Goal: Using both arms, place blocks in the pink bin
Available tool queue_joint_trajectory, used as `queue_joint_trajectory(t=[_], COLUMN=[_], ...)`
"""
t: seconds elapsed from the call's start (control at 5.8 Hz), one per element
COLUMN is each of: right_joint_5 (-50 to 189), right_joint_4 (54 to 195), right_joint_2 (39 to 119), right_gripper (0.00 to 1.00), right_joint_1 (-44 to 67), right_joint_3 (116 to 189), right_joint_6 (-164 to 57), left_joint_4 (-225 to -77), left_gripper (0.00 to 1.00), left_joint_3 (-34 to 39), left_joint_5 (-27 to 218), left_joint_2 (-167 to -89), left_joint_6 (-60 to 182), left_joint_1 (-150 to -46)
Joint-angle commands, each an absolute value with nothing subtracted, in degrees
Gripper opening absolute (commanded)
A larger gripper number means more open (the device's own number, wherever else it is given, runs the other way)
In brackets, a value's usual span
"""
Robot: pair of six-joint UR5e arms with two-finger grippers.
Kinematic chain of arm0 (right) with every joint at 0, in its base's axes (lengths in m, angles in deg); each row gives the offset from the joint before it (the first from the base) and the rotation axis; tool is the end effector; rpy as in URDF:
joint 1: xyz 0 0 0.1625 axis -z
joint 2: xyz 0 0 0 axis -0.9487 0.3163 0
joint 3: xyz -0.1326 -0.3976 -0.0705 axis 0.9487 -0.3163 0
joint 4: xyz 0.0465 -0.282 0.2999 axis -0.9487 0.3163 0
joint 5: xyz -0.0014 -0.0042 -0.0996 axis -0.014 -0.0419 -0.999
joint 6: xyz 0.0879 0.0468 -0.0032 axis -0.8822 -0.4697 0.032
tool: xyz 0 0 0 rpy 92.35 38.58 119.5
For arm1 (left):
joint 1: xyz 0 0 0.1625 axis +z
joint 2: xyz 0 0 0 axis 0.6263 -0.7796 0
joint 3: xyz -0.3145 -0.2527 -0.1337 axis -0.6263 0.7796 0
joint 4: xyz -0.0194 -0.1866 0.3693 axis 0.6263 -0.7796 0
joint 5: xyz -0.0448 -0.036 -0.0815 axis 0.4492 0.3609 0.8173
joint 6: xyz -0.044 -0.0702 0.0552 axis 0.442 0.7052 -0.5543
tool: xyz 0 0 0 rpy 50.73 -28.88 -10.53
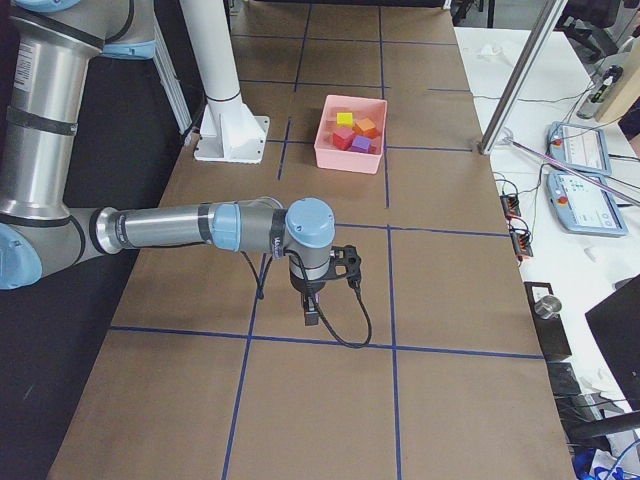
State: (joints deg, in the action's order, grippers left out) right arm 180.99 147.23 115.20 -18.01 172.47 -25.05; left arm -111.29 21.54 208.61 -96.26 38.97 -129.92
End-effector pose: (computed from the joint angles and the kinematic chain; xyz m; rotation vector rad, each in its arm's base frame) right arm 0.0607 -0.3713 0.5966 0.0359 -0.7778 -0.1859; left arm -0.0714 -0.3901 0.6033 -0.0368 0.7801 0.0646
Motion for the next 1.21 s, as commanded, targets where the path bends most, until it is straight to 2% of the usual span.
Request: queue_joint_trajectory(t=[0.0, 1.03], right_joint_5=[181.06, 180.97], right_joint_4=[147.10, 147.01], right_joint_2=[115.20, 115.46], right_gripper=[1.00, 1.00], right_joint_1=[-17.91, -17.91], right_joint_3=[172.45, 172.01], right_joint_6=[-25.08, -25.79], left_joint_4=[-111.44, -111.36], left_gripper=[1.00, 1.00], left_joint_3=[21.63, 21.10], left_joint_5=[208.63, 208.72], left_joint_2=[-96.21, -96.65], left_joint_6=[38.89, 38.89], left_joint_1=[-129.83, -129.83])
